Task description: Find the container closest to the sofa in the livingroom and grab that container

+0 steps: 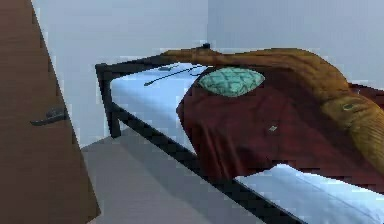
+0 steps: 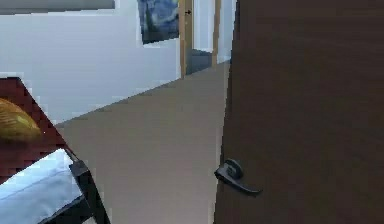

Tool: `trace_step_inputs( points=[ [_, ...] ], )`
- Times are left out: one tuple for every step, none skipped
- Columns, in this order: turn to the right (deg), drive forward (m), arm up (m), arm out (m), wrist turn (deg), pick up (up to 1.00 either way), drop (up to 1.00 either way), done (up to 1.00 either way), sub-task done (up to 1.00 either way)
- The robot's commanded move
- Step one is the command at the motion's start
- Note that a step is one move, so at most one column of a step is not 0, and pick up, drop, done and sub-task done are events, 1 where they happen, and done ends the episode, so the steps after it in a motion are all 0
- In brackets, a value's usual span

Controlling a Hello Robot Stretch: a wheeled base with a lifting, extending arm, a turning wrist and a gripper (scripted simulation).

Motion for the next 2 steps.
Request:
trace_step_inputs(
  points=[
    [39.0, 0.0, 0.0, 0.0, 0.0, 0.0, 0.0, 0.0, 0.0],
    [0.0, 0.55, 0.0, 0.0, 0.0, 0.0, 0.0, 0.0, 0.0]
  ],
)
